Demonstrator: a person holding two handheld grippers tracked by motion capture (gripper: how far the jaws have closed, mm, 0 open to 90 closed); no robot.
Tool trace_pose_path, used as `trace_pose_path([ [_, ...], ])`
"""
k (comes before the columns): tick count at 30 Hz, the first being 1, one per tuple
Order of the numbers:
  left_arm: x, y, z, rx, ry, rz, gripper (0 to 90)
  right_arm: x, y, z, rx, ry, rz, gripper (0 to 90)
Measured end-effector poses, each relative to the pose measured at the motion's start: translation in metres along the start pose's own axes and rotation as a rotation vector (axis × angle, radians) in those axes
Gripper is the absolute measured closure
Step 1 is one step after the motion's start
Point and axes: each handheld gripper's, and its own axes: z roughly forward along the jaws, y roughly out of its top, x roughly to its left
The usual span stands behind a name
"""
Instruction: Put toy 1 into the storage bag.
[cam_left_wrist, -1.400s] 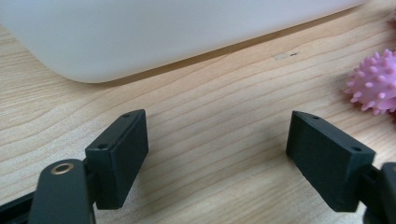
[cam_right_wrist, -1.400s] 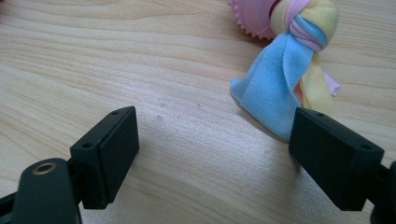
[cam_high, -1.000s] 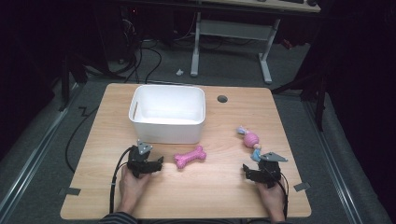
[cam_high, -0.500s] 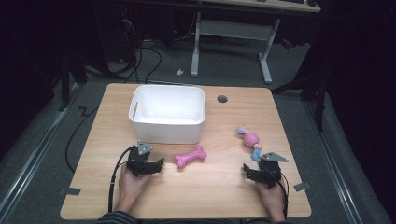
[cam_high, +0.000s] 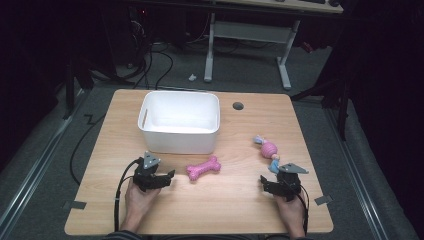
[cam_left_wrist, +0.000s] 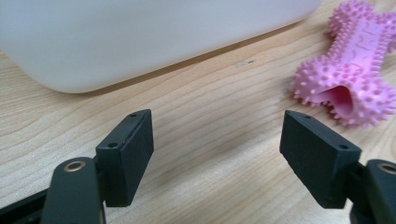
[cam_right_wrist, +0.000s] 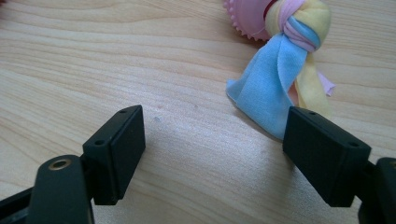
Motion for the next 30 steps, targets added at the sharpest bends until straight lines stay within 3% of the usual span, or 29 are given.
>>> trace_pose_path([
  [10, -0.014, 0.015, -0.010, -0.018, -0.044, 0.048, 28.0, 0.000, 0.000, 0.000, -0.002, 0.000, 0.000, 21.7],
  [13, -0.022, 0.022, -0.011, -0.010, -0.065, 0.070, 28.2, 0.000, 0.000, 0.000, -0.002, -0.001, 0.000, 21.7],
  [22, -0.039, 0.036, -0.016, 0.009, -0.058, 0.127, 28.6, 0.000, 0.000, 0.000, -0.002, -0.002, 0.002, 22.1],
  [26, -0.043, 0.039, -0.013, 0.020, -0.077, 0.130, 29.7, 0.000, 0.000, 0.000, -0.005, -0.002, -0.004, 22.5],
  [30, -0.049, 0.044, -0.008, 0.037, -0.097, 0.161, 30.6, 0.000, 0.000, 0.000, -0.005, -0.002, -0.004, 22.4],
])
